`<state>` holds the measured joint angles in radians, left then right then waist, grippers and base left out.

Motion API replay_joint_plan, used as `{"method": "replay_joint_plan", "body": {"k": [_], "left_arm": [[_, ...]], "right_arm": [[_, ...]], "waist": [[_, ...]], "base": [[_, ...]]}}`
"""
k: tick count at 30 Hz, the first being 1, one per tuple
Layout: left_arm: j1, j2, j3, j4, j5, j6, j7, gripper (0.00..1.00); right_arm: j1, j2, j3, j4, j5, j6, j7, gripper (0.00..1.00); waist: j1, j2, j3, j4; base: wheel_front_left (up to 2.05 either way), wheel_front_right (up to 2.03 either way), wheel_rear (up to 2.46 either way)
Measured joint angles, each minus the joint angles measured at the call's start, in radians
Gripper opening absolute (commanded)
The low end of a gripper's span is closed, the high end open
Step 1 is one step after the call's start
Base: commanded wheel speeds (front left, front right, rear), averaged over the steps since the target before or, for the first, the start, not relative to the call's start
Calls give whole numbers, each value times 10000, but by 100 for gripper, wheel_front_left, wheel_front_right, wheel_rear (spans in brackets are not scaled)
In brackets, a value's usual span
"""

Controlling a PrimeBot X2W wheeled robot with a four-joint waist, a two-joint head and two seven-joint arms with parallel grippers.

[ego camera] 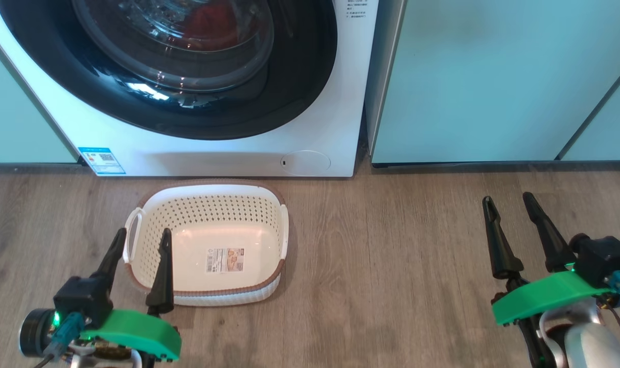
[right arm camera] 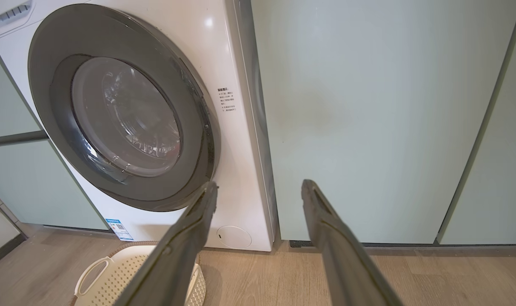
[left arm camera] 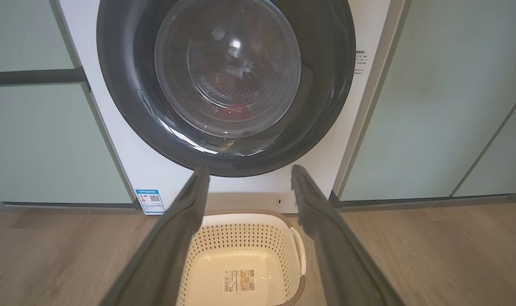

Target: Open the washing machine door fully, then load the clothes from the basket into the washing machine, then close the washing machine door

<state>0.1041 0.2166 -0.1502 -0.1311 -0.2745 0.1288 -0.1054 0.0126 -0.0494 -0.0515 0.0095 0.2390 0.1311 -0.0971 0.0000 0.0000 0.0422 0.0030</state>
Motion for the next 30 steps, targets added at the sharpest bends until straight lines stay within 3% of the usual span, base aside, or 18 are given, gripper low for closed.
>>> {"method": "replay_joint_plan", "body": {"k": [18,19,30], "left_arm": [[-9,86,-44,-52,-31,79,2,100],[-10,86,-54,-54,-67,79,2,0],[323,-146,-148,786,-809,-27,82,0]], "right_arm": [[-4,6,31,113,75,0,-104,100],[-4,6,31,125,75,0,-104,0],[357,27,44,932,815,0,-65,0]], "waist": [[0,0,80,42],[0,0,73,48],[0,0,49,43]], "base": [[0,0,0],[0,0,0],[0,0,0]]}}
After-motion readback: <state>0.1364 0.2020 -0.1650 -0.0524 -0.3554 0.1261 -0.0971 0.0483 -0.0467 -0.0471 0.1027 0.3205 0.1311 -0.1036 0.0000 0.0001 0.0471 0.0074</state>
